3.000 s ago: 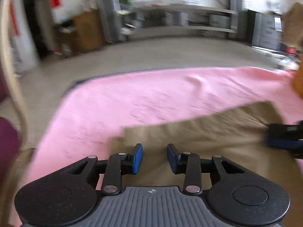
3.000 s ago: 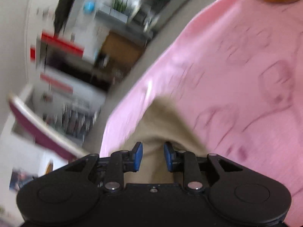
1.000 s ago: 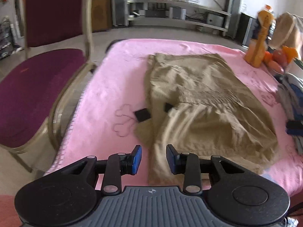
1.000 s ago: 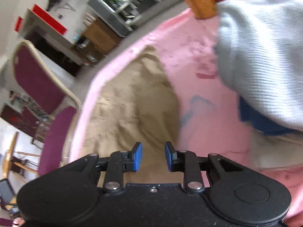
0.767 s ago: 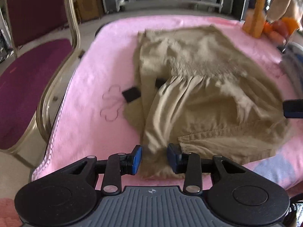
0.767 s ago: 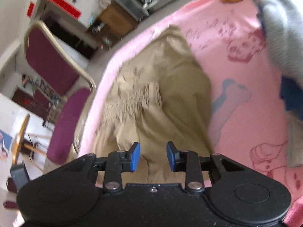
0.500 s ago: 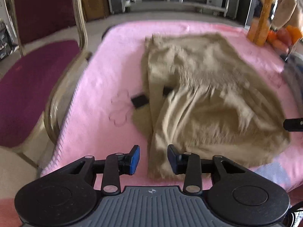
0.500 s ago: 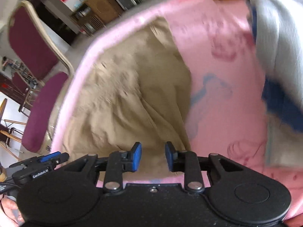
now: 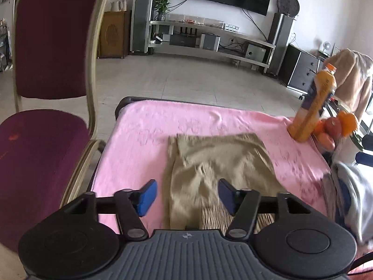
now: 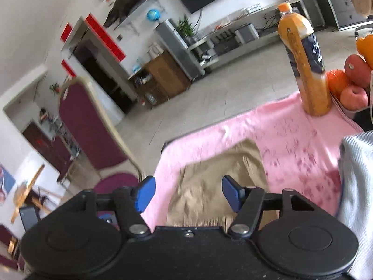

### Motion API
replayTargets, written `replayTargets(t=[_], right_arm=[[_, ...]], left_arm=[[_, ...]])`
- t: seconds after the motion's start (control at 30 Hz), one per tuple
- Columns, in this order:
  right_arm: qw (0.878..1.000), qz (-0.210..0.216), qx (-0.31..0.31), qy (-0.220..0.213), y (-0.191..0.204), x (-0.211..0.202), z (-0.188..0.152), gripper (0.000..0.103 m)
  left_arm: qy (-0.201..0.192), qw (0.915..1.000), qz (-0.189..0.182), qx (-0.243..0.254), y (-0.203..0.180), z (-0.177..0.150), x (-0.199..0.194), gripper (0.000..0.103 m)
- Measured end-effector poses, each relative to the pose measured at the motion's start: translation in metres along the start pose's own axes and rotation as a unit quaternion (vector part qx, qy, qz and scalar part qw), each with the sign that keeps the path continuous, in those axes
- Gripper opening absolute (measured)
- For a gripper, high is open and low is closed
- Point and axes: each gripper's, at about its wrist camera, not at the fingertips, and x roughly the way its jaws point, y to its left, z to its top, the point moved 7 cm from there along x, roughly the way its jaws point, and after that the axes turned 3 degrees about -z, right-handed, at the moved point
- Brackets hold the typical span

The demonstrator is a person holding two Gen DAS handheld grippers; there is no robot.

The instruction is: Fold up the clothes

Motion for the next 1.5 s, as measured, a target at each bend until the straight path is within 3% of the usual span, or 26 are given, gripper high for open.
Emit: replayTargets(t=[0.17, 0.33, 0.43, 0.63, 0.7, 0.8, 1.0, 1.07, 1.13, 1.17, 1.23, 1.27, 1.5], right_arm=[[0.999, -0.021, 0.043, 0.021, -0.026, 0.068, 0.014, 0.064], [0.989, -0.112, 0.069, 0.061, -0.084, 0.155, 0.014, 0.067], [0.986, -0.131, 0.072, 0.079, -0.115, 0.196, 0.014, 0.066], [0.986, -0.111, 0.091, 0.085, -0.153, 0.243, 0.015, 0.064], [0.987, -0.084, 0.105, 0.086, -0.160, 0.251, 0.013, 0.062], [0.989, -0.012, 0.117, 0.090, -0.159, 0.257, 0.010, 0.045], [0.991, 0.031, 0.076, 0.107, -0.144, 0.270, 0.000, 0.044], [0.992, 0.030, 0.071, 0.100, -0.141, 0.274, 0.001, 0.044], [0.994, 0.022, 0.068, 0.088, -0.139, 0.278, 0.002, 0.042], [0.994, 0.013, 0.062, 0.084, -0.136, 0.279, 0.002, 0.038], [0.996, -0.016, 0.034, 0.085, -0.130, 0.281, 0.001, 0.025], [0.995, -0.029, 0.016, 0.090, -0.126, 0.282, 0.000, 0.017], [0.997, -0.027, -0.029, 0.071, -0.078, 0.221, 0.016, 0.014]], left_arm=[[0.039, 0.9989, 0.012, -0.024, 0.017, 0.019, 0.077, 0.076], [0.075, 0.9956, 0.025, -0.050, 0.041, 0.030, 0.155, 0.078], [0.097, 0.9924, -0.009, -0.076, 0.050, 0.033, 0.193, 0.078], [0.133, 0.9854, -0.046, -0.097, 0.055, 0.026, 0.240, 0.077], [0.118, 0.9870, -0.059, -0.091, 0.053, 0.027, 0.243, 0.076], [0.108, 0.9869, -0.079, -0.090, 0.050, 0.032, 0.249, 0.069], [0.099, 0.9902, -0.072, -0.068, 0.042, 0.043, 0.262, 0.066], [0.096, 0.9910, -0.064, -0.068, 0.040, 0.047, 0.266, 0.064], [0.088, 0.9940, -0.040, -0.049, 0.035, 0.047, 0.268, 0.045], [0.084, 0.9958, -0.021, -0.031, 0.032, 0.047, 0.268, 0.025], [0.080, 0.9967, -0.007, -0.006, 0.025, 0.045, 0.264, 0.013], [0.075, 0.9972, -0.003, 0.000, 0.023, 0.046, 0.260, 0.009], [0.002, 0.9998, -0.011, 0.016, 0.007, 0.066, 0.182, 0.006]])
